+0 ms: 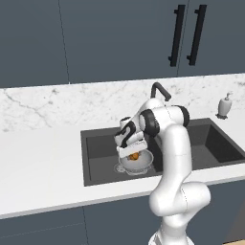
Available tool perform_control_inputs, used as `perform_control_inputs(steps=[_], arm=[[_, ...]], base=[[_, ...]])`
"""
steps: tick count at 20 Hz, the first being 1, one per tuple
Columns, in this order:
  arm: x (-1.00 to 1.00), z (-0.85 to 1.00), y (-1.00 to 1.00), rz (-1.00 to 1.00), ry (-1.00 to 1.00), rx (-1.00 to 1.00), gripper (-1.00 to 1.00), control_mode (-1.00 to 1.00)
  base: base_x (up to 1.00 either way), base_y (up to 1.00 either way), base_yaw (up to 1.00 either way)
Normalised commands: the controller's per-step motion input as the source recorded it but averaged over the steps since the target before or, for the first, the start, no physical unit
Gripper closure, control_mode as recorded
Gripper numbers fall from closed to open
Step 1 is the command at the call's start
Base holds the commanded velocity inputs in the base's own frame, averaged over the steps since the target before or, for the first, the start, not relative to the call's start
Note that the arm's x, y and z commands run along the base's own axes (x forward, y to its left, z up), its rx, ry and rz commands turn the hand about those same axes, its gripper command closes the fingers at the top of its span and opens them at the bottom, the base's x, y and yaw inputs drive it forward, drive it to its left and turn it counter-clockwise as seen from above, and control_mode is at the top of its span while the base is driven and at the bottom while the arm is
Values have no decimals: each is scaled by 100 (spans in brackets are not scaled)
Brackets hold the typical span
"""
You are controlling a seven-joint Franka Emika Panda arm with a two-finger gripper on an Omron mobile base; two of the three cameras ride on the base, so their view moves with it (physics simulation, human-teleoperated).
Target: Put the colander in the sink, put the peach in the colander, and turn on the sink faucet and pour water over the colander.
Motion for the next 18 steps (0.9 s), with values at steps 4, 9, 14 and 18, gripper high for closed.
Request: perform_control_inputs(steps=[4,9,14,18], arm=[[0,-8,-7,0,0,0,-100,-100],[0,0,0,0,0,0,-100,-100],[-18,0,-4,0,0,0,-100,-100],[-44,13,-14,0,0,0,-100,-100]], base=[[0,0,0],[0,0,0],[0,0,0],[0,0,0]])
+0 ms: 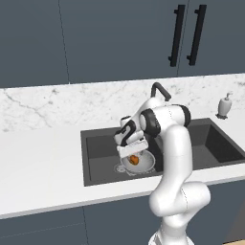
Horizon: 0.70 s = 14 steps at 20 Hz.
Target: Put the colander in the sink, put the peach in the colander, and turn on the sink faucet and pour water over the colander.
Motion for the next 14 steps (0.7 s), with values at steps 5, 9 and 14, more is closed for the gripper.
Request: perform_control_inputs(steps=[5,9,14], arm=[[-37,32,-17,0,0,0,-100,-100],[-27,41,-4,0,0,0,-100,-100],[-37,32,0,0,0,0,-100,-100]], base=[[0,0,0],[0,0,0],[0,0,0]])
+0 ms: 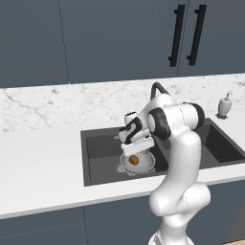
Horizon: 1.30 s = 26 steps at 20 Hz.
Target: Put the colander in the sink, put the peach in the colander, and turn on the sink faucet and pour water over the colander.
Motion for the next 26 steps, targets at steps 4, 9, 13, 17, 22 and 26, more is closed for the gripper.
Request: perform_control_inputs(steps=[4,9,13,17,22,26], arm=[[-45,28,0,0,0,0,-100,-100],[-38,24,0,3,-1,0,-100,-100],[-26,15,0,4,-3,0,-100,-100],[-6,20,0,3,-3,2,-100,-100],[0,26,0,3,-5,3,-100,-100],[-2,31,-7,3,-11,5,-100,-100]], base=[[0,0,0],[0,0,0],[0,0,0],[0,0,0],[0,0,0],[0,0,0]])
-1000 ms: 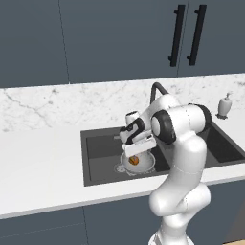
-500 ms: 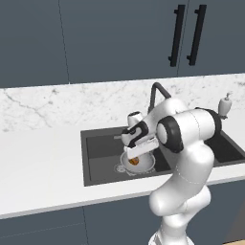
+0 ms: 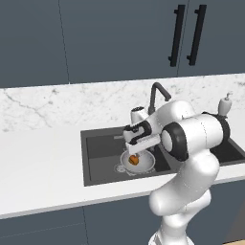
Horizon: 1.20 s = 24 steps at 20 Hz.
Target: Put the colander in the sink, put the peach in the colander, and turn on the sink faucet and pour water over the colander.
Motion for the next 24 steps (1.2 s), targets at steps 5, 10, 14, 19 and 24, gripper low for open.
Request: perform_control_inputs(steps=[5,10,14,19,24], arm=[[-20,30,-22,3,-21,10,-100,-100],[-31,23,-29,7,-33,16,-100,-100],[-25,33,-29,7,-34,16,-100,-100],[-12,34,-24,6,-31,13,-100,-100],[0,40,-22,3,-23,13,-100,-100]], base=[[0,0,0],[0,0,0],[0,0,0],[0,0,0],[0,0,0]])
